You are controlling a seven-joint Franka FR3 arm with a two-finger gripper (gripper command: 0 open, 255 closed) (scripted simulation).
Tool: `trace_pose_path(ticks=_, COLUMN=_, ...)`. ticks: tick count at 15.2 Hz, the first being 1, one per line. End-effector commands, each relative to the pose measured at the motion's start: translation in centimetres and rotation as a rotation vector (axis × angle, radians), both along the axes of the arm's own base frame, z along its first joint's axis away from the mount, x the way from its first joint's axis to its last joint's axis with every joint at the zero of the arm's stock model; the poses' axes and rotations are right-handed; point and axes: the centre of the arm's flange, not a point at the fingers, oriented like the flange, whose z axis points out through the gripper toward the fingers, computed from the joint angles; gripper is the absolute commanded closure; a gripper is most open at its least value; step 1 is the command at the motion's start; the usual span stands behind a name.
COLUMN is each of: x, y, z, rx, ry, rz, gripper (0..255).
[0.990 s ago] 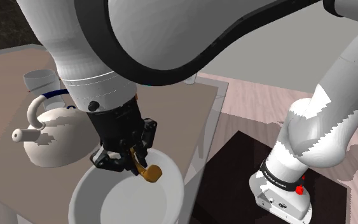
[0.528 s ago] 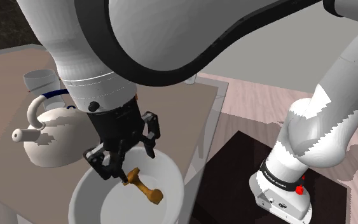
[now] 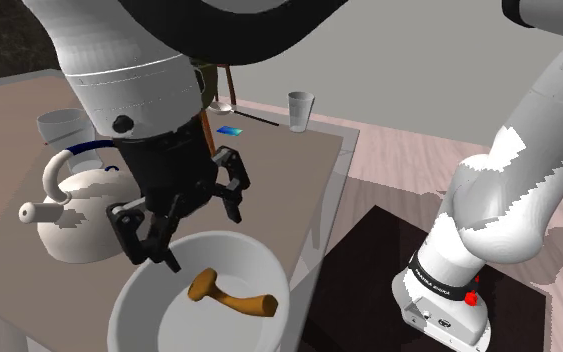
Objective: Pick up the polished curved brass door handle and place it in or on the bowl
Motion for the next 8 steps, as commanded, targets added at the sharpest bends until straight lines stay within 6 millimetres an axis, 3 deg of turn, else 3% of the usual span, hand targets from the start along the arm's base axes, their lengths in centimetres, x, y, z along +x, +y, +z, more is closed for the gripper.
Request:
trace_pose_path(ticks=1, x=0.01, y=0.01, z=1.33, rx=-0.001, ry=0.0, rz=0.0, gripper=0)
trace_pose_path(ticks=8, x=0.01, y=0.01, z=1.33, rx=-0.001, ry=0.0, rz=0.0, gripper=0)
